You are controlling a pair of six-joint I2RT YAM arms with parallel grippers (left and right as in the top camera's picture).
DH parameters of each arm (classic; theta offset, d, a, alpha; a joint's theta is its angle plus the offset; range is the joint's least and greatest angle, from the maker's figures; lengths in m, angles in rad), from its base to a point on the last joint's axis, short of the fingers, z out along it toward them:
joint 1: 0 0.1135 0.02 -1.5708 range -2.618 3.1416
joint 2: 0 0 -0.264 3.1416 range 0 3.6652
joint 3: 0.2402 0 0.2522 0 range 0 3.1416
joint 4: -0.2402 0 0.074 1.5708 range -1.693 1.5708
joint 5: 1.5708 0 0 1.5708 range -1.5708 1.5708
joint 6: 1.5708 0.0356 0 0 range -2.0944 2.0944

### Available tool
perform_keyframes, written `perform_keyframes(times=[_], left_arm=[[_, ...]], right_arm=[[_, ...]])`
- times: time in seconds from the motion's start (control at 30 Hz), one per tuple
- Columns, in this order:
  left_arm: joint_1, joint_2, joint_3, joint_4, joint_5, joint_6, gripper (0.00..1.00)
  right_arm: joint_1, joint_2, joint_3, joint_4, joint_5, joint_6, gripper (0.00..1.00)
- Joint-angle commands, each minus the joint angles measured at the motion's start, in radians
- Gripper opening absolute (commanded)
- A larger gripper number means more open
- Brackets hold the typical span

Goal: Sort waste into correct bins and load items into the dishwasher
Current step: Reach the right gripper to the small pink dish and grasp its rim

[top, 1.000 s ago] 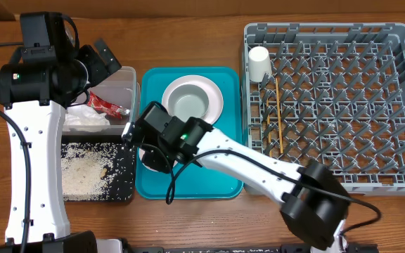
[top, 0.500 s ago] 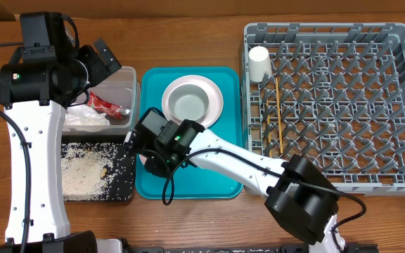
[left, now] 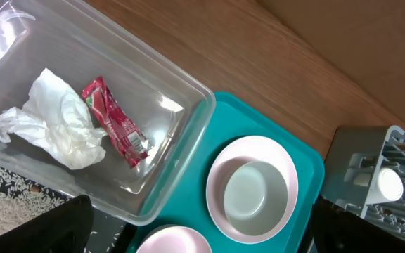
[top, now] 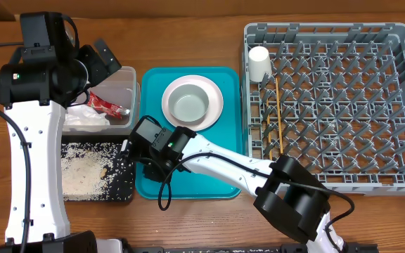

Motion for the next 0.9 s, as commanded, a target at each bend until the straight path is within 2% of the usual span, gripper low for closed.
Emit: perform_keyframes(times=[0.0, 0.17, 0.43, 0.5, 0.87], left_arm=[[0.002, -0.013, 0.019, 0.002, 0.007, 0.014, 1.00], [0.002, -0.013, 0.019, 0.002, 0.007, 0.014, 1.00], [0.002, -0.013, 0.019, 0.002, 0.007, 0.014, 1.00], [0.002, -0.013, 0.019, 0.002, 0.007, 0.014, 1.00], [0.002, -0.013, 0.019, 0.002, 0.007, 0.014, 1.00]], right_arm=[[0.000, 0.023, -0.011, 0.006, 0.008, -0.006, 0.21], [0.000, 0.023, -0.011, 0.004, 0.008, -0.003, 0.17], [0.000, 0.024, -0.011, -0.027, 0.008, -0.003, 0.16], [0.000, 0.024, -0.011, -0.031, 0.008, -0.003, 0.12], [-0.004, 0.024, -0.011, -0.066, 0.027, -0.003, 0.12]])
